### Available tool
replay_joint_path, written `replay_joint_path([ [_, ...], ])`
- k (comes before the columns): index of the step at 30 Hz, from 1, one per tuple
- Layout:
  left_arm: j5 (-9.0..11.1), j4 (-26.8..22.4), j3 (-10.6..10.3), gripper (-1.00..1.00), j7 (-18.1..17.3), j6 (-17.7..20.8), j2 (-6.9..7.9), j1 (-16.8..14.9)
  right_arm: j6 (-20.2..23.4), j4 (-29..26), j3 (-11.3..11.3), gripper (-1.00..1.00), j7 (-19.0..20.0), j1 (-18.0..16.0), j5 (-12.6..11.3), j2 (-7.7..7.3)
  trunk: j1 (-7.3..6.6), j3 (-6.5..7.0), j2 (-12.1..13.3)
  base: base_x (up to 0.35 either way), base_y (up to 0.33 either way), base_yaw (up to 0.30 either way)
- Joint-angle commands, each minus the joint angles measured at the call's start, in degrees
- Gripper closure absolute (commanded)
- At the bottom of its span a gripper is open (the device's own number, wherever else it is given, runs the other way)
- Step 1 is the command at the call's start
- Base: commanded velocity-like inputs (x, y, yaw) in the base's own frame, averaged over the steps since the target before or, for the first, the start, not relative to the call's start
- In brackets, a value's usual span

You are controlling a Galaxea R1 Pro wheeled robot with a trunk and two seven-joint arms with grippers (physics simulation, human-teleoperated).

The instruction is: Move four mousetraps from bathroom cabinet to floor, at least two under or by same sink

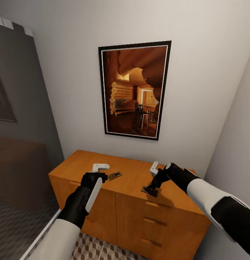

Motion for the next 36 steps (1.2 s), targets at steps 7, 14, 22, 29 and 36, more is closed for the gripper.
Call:
replay_joint_path([
  [7,0.6,0.0,-0.1,-1.0,0.5,0.1,0.0,0.0,0.3,0.0,0.0,-1.0,0.3,0.0,0.6,0.04,0.02,-0.03,0.0,0.0,0.0,0.0],
  [14,0.6,0.0,-0.1,-1.0,0.5,0.1,0.0,0.0,0.2,0.2,0.1,-1.0,0.5,0.0,0.5,0.06,0.02,-0.03,0.0,0.0,0.0,0.0],
  [22,0.6,0.0,-0.1,-1.0,0.5,0.1,0.0,0.0,-0.2,0.2,0.2,-1.0,3.6,0.0,0.6,0.06,0.02,-0.03,0.0,0.0,0.0,0.0],
  [29,0.6,0.0,-0.1,-1.0,0.5,0.1,0.0,0.0,-5.5,0.3,0.3,-1.0,7.0,0.0,0.6,-0.01,0.02,-0.03,0.0,0.0,0.0,0.0],
  [36,0.6,0.0,-0.1,-1.0,0.5,0.1,0.0,0.0,-7.7,0.4,0.3,-1.0,7.4,0.0,0.4,-0.42,0.02,-0.03,0.0,0.0,0.0,0.0],
])
